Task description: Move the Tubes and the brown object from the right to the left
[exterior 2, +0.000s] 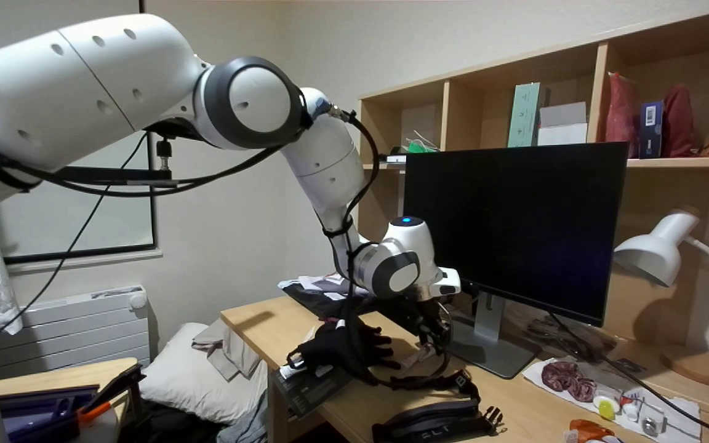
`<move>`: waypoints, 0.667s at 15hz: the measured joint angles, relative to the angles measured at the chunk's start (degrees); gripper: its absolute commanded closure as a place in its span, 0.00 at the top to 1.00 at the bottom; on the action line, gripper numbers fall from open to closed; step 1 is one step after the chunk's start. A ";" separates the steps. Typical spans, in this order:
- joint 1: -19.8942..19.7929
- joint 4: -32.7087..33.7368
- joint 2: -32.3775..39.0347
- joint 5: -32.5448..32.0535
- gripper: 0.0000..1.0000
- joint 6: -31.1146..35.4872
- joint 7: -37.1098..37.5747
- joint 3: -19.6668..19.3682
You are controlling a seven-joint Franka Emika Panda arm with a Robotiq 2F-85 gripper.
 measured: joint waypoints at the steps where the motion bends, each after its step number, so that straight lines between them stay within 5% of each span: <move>1: 0.00 0.47 -0.01 0.00 0.90 0.09 0.00 0.00; 3: 0.00 1.19 -0.20 0.01 0.99 0.57 0.03 0.00; 10: -0.81 -3.99 -7.36 0.15 1.00 1.59 2.60 -1.65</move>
